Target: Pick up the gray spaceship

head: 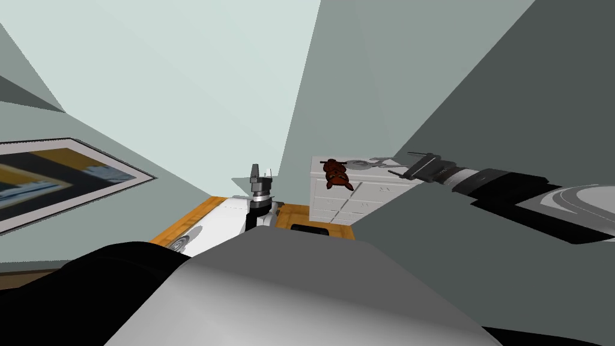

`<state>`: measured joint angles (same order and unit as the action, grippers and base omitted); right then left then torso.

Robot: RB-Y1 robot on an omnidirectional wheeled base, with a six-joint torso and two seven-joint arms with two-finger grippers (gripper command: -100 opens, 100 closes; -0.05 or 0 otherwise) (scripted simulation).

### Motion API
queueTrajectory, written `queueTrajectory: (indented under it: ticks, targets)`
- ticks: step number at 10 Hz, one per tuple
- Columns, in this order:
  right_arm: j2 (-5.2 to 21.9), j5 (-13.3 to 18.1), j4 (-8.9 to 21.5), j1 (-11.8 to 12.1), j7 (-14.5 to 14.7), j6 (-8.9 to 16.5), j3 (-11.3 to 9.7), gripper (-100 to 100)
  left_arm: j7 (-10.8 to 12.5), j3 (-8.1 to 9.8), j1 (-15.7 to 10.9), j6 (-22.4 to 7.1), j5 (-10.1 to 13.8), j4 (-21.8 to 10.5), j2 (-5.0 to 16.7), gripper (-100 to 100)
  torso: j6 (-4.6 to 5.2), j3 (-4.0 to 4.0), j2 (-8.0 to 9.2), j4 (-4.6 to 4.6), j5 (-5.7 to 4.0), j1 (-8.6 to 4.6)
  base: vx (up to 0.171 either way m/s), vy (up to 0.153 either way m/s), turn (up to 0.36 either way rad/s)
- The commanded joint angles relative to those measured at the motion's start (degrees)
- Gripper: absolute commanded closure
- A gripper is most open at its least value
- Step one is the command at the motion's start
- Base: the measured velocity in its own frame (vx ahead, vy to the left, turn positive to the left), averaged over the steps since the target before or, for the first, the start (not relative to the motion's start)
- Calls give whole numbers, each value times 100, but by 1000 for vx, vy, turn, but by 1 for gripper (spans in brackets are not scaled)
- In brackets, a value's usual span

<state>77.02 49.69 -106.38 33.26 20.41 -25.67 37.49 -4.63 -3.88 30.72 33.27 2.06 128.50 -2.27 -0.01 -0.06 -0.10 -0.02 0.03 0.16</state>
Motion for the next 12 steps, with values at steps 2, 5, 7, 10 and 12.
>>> queueTrajectory:
  ticks: [2,5,7,10,12]
  targets:
    - [439,453,294,250,-73,-265,330,-100,0,0,0,0,0,0,0,0,0,-3,-5,-1,0,2,41,53,7]
    - [805,883,500,476,-163,-477,569,-100,0,0,0,0,0,0,0,0,0,-2,-3,-1,-1,0,34,41,6]
    - [1088,1222,688,704,-258,-692,780,-100,0,0,0,0,0,0,0,0,0,-6,-11,-3,0,3,52,51,9]
    - [1340,1564,853,927,-348,-897,958,-100,0,0,0,0,0,0,0,0,0,-3,-5,-2,-2,-5,32,31,8]
    - [1559,1840,989,1137,-427,-1080,1094,-100,0,0,0,0,0,0,0,0,0,-4,-6,-2,-2,-1,41,45,8]
